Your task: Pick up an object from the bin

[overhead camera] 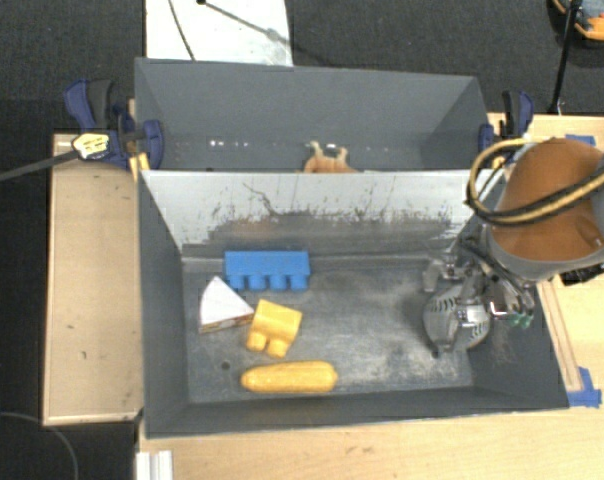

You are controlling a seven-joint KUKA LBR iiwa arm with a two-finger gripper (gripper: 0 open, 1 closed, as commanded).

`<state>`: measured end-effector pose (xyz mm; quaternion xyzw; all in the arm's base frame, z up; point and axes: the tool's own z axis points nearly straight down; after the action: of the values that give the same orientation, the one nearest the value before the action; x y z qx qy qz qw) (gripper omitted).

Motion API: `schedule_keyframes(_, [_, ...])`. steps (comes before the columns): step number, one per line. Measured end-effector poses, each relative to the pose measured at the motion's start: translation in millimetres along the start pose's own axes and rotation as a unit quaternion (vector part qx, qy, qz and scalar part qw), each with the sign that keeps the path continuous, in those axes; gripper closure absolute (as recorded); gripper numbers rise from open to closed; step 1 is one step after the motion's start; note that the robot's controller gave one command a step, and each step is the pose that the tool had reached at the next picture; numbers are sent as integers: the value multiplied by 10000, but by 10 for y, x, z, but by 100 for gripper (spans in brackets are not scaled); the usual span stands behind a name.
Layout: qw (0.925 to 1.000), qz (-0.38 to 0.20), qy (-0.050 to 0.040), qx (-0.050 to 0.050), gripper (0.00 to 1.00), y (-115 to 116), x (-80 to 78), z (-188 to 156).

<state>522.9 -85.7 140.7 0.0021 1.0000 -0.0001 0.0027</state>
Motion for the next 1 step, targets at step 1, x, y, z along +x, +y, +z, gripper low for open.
schedule_keyframes(1, [9986,532,10,-3,0,-222,-30,181])
